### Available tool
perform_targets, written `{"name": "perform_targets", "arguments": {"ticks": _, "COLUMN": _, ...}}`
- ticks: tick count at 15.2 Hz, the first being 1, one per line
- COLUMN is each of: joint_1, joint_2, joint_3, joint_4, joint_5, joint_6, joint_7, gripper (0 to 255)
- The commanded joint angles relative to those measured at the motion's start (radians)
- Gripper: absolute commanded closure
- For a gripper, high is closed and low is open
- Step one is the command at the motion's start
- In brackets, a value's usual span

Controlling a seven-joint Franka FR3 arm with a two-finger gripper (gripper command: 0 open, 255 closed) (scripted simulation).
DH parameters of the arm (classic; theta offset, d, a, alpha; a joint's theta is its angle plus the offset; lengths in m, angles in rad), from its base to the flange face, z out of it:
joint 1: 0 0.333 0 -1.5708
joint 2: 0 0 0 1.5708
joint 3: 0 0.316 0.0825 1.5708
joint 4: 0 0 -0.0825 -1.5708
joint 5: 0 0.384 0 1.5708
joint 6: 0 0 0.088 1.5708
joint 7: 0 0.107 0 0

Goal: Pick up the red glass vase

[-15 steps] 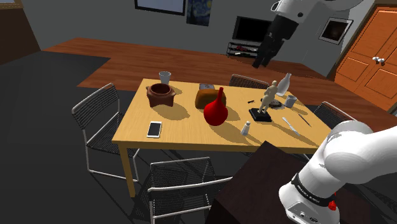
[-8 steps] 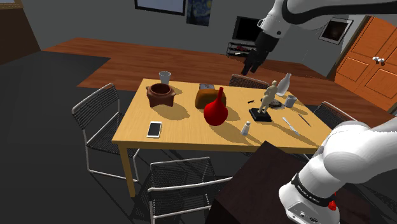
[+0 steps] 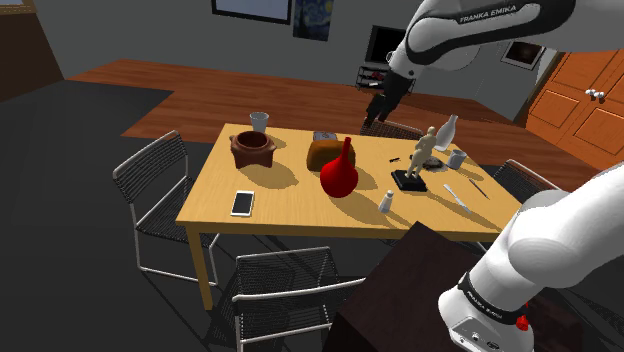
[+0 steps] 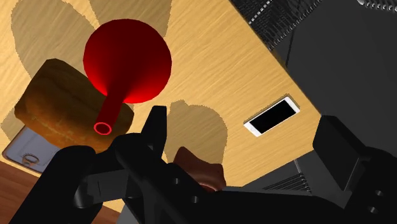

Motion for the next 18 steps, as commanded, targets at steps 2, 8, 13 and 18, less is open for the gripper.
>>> {"name": "perform_targets", "arguments": {"ticks": 2, "joint_1": 0.000, "joint_2": 0.096, "joint_3": -0.029, "joint_4": 0.023, "joint_5": 0.015, "joint_6": 0.077, "joint_7": -0.045, "gripper": 0}}
{"name": "perform_targets", "arguments": {"ticks": 8, "joint_1": -0.003, "joint_2": 0.313, "joint_3": -0.079, "joint_4": 0.126, "joint_5": 0.086, "joint_6": 0.192, "joint_7": -0.149, "gripper": 0}}
{"name": "perform_targets", "arguments": {"ticks": 13, "joint_1": -0.026, "joint_2": 0.503, "joint_3": -0.097, "joint_4": 0.249, "joint_5": 0.173, "joint_6": 0.253, "joint_7": -0.243, "gripper": 0}}
{"name": "perform_targets", "arguments": {"ticks": 18, "joint_1": -0.075, "joint_2": 0.695, "joint_3": -0.087, "joint_4": 0.407, "joint_5": 0.255, "joint_6": 0.282, "joint_7": -0.322, "gripper": 0}}
